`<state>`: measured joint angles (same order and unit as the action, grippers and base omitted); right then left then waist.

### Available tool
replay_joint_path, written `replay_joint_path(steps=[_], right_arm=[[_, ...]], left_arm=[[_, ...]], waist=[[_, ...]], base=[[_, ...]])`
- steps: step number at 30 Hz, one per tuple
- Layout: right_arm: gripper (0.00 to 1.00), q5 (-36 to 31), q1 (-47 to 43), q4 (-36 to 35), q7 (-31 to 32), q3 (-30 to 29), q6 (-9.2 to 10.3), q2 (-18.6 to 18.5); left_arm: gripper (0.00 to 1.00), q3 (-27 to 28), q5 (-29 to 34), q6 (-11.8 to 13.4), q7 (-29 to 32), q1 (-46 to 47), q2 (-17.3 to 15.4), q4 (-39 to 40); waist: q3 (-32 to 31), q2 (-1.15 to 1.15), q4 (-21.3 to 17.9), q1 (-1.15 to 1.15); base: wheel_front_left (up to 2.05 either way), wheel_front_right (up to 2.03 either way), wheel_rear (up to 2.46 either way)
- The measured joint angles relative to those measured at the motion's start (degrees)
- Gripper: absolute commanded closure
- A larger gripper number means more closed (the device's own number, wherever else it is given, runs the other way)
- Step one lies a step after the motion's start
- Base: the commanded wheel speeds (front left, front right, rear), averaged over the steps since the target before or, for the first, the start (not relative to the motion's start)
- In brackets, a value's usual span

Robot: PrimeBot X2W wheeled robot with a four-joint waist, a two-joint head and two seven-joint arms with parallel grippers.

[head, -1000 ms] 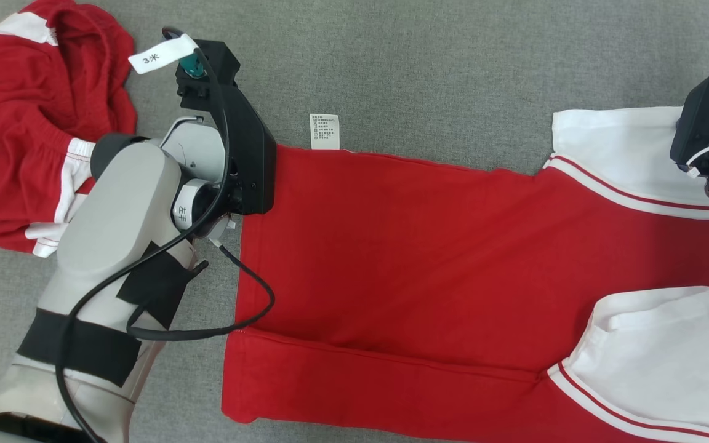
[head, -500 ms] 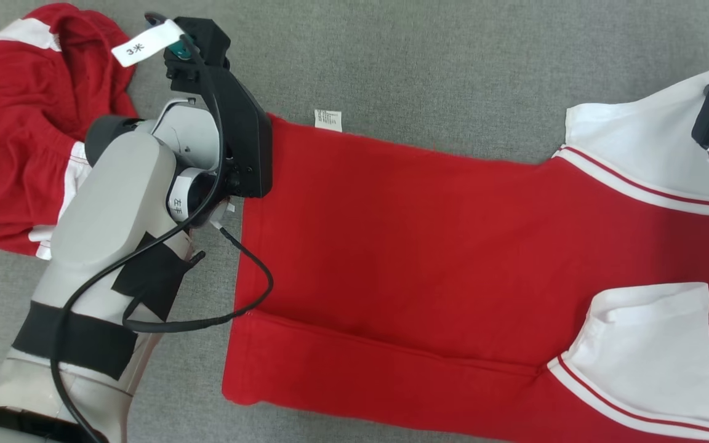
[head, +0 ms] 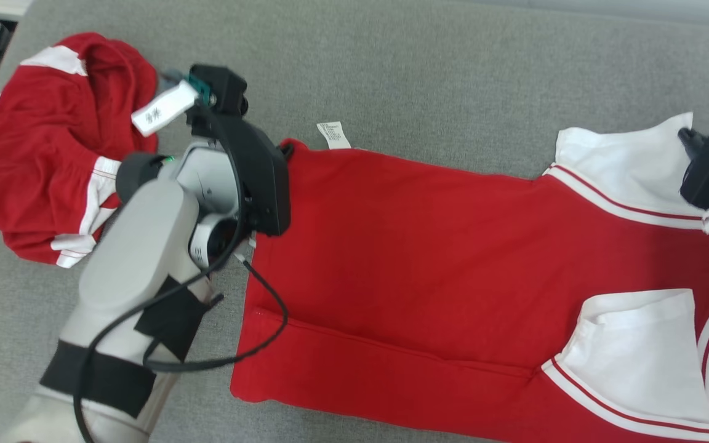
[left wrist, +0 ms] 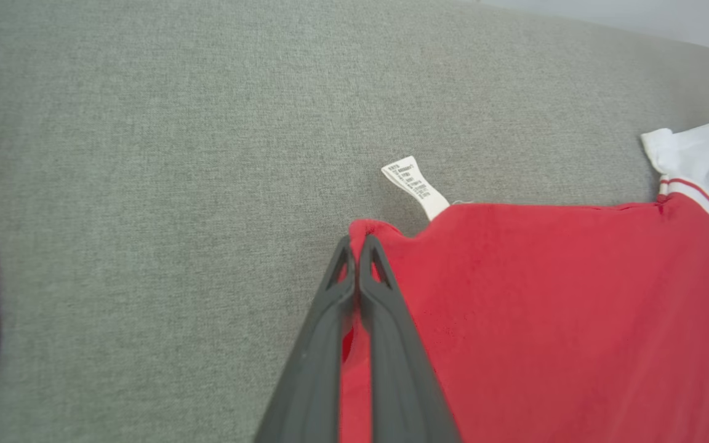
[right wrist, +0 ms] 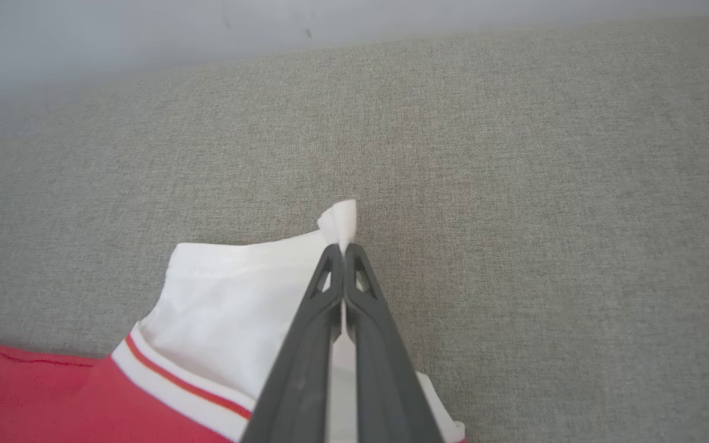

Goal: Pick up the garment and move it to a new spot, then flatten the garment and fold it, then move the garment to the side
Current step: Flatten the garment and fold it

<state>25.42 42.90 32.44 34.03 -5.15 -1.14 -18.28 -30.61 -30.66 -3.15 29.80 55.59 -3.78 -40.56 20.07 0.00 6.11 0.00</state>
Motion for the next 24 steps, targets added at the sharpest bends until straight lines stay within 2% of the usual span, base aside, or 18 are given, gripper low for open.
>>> replay_joint_path(steps=[2, 5, 6, 12, 17, 24], right_arm=[[1.0, 1.2, -2.7, -2.4, -0.4, -0.4, -1.24, 0.0], [1.0, 1.8, -5.8, -4.7, -0.6, -0.7, -2.05, 0.0], [1.0, 2.0, -7.3, -5.9, -0.7, -0.9, -2.47, 0.0], [1.0, 2.4, -16.2, -14.8, -0.7, -2.3, -2.46, -0.3], [1.0, 3.3, -23.9, -23.1, 0.2, -4.9, -2.31, -1.1], [1.0, 5.0, -31.9, -33.5, 2.7, -8.2, -0.32, -1.2]], left_arm=[[1.0, 0.1, -0.2, -0.4, -1.5, -1.7, 0.0, 0.9], [0.93, 0.4, -0.4, -0.4, -2.6, -3.7, 0.0, 1.4], [0.93, 0.5, -0.7, -0.4, -3.3, -4.7, -0.1, 1.5], [1.0, 1.3, -2.5, -0.5, -6.7, -10.3, -1.0, 4.2], [1.0, 2.2, -3.3, -0.9, -8.8, -14.5, -1.5, 6.4], [1.0, 2.9, -3.7, -0.4, -10.4, -19.1, -3.1, 9.0]], waist=[[-0.9, 0.0, 0.0, 0.0], [-1.8, 0.0, 0.0, 0.0], [-2.3, 0.0, 0.0, 0.0], [-5.4, 0.0, -0.5, 0.0], [-7.7, 0.0, -1.3, -0.01], [-9.8, -0.01, -2.6, -0.01]], base=[[0.0, 0.0, 0.0], [0.0, 0.0, 0.0], [0.0, 0.0, 0.0], [0.0, 0.0, 0.0], [0.0, 0.0, 0.0], [0.0, 0.0, 0.0]])
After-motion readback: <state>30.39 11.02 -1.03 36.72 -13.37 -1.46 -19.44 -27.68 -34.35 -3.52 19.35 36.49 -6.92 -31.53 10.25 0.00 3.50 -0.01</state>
